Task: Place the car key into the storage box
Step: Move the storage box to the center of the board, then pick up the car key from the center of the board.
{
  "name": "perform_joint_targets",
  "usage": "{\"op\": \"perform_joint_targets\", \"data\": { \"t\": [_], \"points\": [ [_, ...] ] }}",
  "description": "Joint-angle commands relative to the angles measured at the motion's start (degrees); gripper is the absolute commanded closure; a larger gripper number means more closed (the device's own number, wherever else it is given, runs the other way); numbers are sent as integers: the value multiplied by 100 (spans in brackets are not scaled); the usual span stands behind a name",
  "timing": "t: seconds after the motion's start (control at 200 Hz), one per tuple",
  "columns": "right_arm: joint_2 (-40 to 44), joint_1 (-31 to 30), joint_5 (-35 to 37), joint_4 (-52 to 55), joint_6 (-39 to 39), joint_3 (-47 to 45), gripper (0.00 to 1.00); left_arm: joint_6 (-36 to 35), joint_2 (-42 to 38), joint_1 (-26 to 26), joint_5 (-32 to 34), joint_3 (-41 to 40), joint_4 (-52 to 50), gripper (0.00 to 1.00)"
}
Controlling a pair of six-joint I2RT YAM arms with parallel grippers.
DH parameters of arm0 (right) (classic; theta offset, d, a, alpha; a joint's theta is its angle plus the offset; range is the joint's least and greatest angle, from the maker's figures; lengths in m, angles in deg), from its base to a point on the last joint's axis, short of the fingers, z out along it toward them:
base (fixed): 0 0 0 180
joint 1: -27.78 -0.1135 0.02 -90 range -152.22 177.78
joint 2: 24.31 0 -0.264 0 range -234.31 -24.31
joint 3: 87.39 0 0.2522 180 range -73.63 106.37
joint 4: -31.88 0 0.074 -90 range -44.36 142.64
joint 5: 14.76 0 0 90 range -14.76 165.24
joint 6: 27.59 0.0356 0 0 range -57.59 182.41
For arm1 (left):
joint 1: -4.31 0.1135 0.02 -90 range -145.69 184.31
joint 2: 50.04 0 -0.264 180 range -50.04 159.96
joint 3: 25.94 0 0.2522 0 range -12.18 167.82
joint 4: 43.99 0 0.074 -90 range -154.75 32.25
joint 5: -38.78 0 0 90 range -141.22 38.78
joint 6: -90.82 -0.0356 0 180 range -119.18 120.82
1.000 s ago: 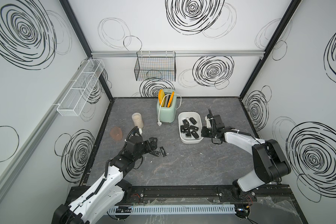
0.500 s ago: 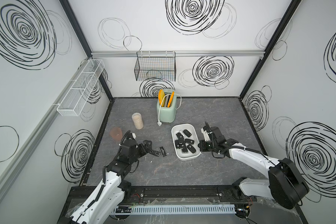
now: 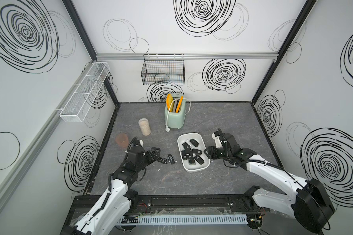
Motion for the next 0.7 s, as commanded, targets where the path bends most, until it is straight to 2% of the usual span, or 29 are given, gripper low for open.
{"op": "perform_joint_targets", "data": {
  "t": [0.0,0.28,0.47,0.695],
  "points": [
    [43,-137,-181,20,-4,391,40,94,102,88,-38,14,92,2],
    [-847,-1330,-235,-603,206,1094,39,227,249,464,-292,-232,63,2],
    [-1881,-2101,-60,-716,187,1755,39,257,73,928,-535,-451,-12,2],
    [-3123,-2682,128,-628,89,2634,39,191,-34,1085,-606,-475,-104,2]
  ]
}}
